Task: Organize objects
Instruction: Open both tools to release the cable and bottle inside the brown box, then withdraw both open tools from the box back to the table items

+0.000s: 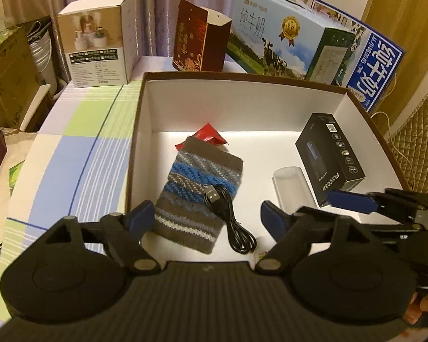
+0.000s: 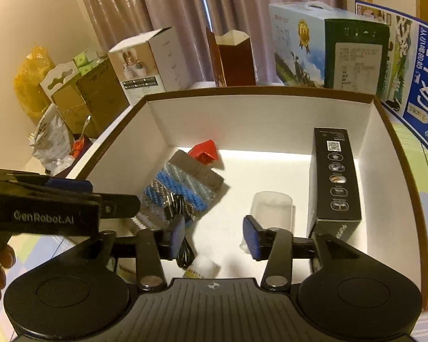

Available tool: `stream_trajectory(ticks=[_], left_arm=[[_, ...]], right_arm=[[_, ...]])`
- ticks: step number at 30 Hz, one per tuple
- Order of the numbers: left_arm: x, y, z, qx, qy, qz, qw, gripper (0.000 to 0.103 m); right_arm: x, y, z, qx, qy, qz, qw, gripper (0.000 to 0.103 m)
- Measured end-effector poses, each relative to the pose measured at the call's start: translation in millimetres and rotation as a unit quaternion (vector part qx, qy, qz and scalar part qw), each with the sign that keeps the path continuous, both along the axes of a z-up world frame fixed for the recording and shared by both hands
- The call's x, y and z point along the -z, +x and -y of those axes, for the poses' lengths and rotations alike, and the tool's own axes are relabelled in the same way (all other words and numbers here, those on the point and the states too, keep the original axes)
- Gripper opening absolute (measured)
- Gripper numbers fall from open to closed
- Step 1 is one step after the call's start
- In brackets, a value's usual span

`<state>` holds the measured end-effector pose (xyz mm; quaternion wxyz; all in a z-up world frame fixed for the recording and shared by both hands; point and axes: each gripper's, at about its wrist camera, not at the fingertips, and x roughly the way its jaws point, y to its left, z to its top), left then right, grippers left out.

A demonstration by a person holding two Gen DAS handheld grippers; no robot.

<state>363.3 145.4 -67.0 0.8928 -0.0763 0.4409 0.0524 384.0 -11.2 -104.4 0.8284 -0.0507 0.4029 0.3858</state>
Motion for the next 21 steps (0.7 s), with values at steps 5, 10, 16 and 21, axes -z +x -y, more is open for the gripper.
stream_trajectory(ticks=[5, 10, 16, 21], left_arm=[[-8, -17, 3, -0.01, 0.005, 0.007, 0.9999, 0.088], [-19, -34, 10, -0.011, 0.01, 0.021, 0.9997, 0.094], [-31, -51, 19, -0.009, 0.014, 0.028, 0.9995, 0.099], [-36, -64, 27, -0.008, 0.018, 0.028, 0.9994, 0.1]], right_arm=[[-10, -18, 22, 0.014, 0.013, 0.019, 1.0, 0.07], [-21, -29, 41, 0.032, 0.031, 0.022, 0.999, 0.085], [-35, -41, 60, 0.05, 0.041, 0.024, 0.998, 0.095], [-39, -51, 73, 0.057, 0.044, 0.023, 0.997, 0.097]])
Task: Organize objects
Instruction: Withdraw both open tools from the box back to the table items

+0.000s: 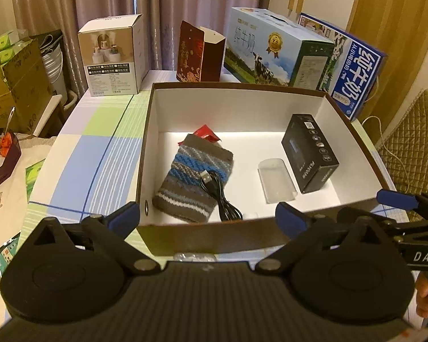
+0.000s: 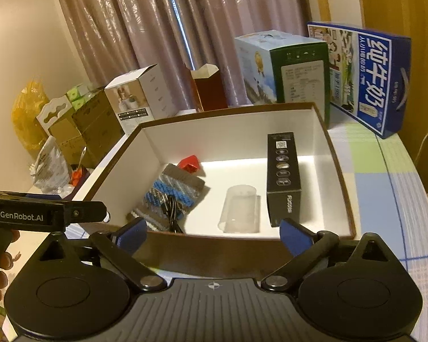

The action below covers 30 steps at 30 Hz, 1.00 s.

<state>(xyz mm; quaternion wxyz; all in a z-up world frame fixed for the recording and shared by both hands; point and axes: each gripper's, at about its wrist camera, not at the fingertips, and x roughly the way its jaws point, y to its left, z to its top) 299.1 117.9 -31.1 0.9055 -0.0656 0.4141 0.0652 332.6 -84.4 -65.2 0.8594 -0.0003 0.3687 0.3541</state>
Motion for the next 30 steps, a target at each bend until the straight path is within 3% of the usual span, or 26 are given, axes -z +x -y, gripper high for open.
stream_trajectory(ticks=[9, 13, 30], left_arm=[[4, -21, 10, -0.007, 0.005, -0.005, 0.9999, 0.101], [12, -31, 11, -0.013, -0.012, -0.015, 0.9997, 0.101], [57, -79, 12, -0.036, -0.007, -0.073, 0.9967, 0.101]], right_arm=[[5, -18, 26, 0.019, -0.01, -0.012, 1.0, 0.1], [13, -24, 40, 0.03, -0.018, -0.025, 0.999, 0.1], [44, -48, 92, 0.055, -0.041, -0.059, 0.996, 0.099]])
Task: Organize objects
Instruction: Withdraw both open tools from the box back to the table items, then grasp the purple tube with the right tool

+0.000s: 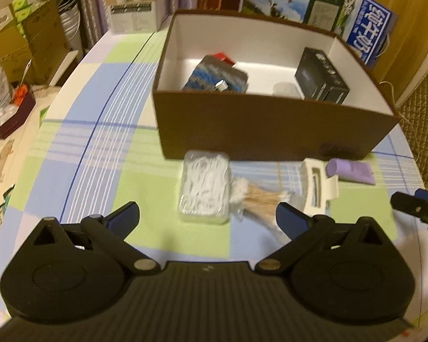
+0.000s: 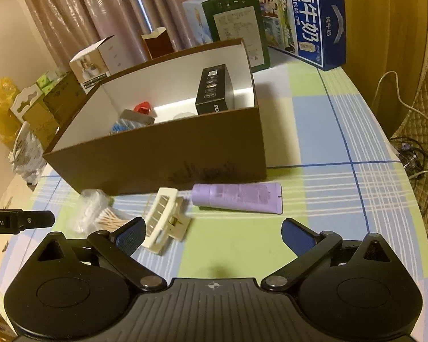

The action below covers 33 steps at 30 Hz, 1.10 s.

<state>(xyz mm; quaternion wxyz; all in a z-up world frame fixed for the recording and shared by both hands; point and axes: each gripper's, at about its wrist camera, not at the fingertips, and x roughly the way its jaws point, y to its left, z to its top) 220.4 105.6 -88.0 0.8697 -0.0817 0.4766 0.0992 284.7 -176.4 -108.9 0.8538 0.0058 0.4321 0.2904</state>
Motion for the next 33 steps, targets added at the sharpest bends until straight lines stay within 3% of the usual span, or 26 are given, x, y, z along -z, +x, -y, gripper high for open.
stream_trajectory(ticks=[4, 11, 17, 26, 33], left_arm=[[8, -5, -3, -0.012, 0.004, -0.01, 0.9999, 0.101], [14, -7, -13, -0.027, 0.011, -0.019, 0.9994, 0.101], [19, -5, -25, -0.039, 0.015, -0.028, 0.9987, 0.101], [26, -7, -41, -0.054, 0.017, -0.042, 0.9975, 0.1], [30, -11, -47, -0.064, 0.016, -0.049, 0.9966, 0.1]], right_arm=[[5, 0, 1, -0.003, -0.004, 0.004, 1.0, 0.097], [15, 12, -10, 0.008, -0.004, -0.01, 1.0, 0.083], [24, 27, -21, -0.029, -0.009, 0.016, 0.999, 0.068], [51, 67, -28, -0.101, -0.004, 0.039, 0.994, 0.068], [72, 70, -33, -0.152, -0.017, 0.062, 0.986, 0.068]])
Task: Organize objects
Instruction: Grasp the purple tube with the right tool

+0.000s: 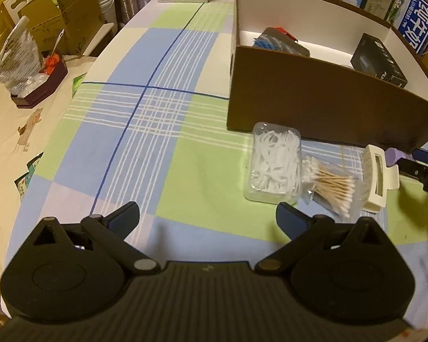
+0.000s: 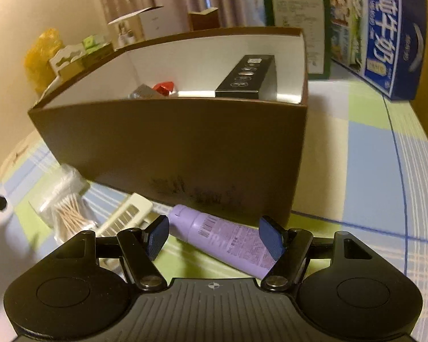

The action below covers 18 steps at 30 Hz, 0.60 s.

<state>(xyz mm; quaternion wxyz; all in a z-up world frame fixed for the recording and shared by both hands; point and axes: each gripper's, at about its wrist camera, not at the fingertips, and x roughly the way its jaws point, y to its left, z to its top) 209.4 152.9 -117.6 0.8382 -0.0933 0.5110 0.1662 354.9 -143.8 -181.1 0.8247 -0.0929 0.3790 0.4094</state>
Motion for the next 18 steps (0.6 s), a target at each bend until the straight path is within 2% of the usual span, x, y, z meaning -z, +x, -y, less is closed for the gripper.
stream_trajectory(ticks=[3, 7, 10, 13, 14, 15, 18], left_arm=[[1, -1, -1, -0.001, -0.001, -0.001, 1.0, 0.101], [1, 0, 1, -0.001, -0.004, -0.001, 1.0, 0.1], [1, 0, 3, 0.0, -0.002, -0.001, 1.0, 0.1], [0, -1, 5, 0.004, -0.004, 0.003, 1.0, 0.1], [0, -2, 5, 0.006, -0.003, 0.004, 1.0, 0.101], [0, -2, 6, 0.006, -0.001, 0.005, 1.0, 0.1], [3, -4, 7, 0.008, 0.002, 0.006, 0.9999, 0.101]], right_arm=[[0, -5, -4, -0.038, -0.025, 0.012, 0.999, 0.068], [-2, -18, -13, -0.11, -0.067, 0.024, 0.991, 0.068], [0, -15, -17, -0.098, -0.073, 0.03, 0.992, 0.068], [8, -9, -18, -0.077, -0.073, 0.013, 0.994, 0.068], [10, -11, -17, -0.075, -0.073, 0.014, 0.994, 0.066], [11, -15, -17, -0.075, -0.076, 0.017, 0.994, 0.056], [11, -27, -13, -0.066, -0.076, 0.026, 0.995, 0.038]])
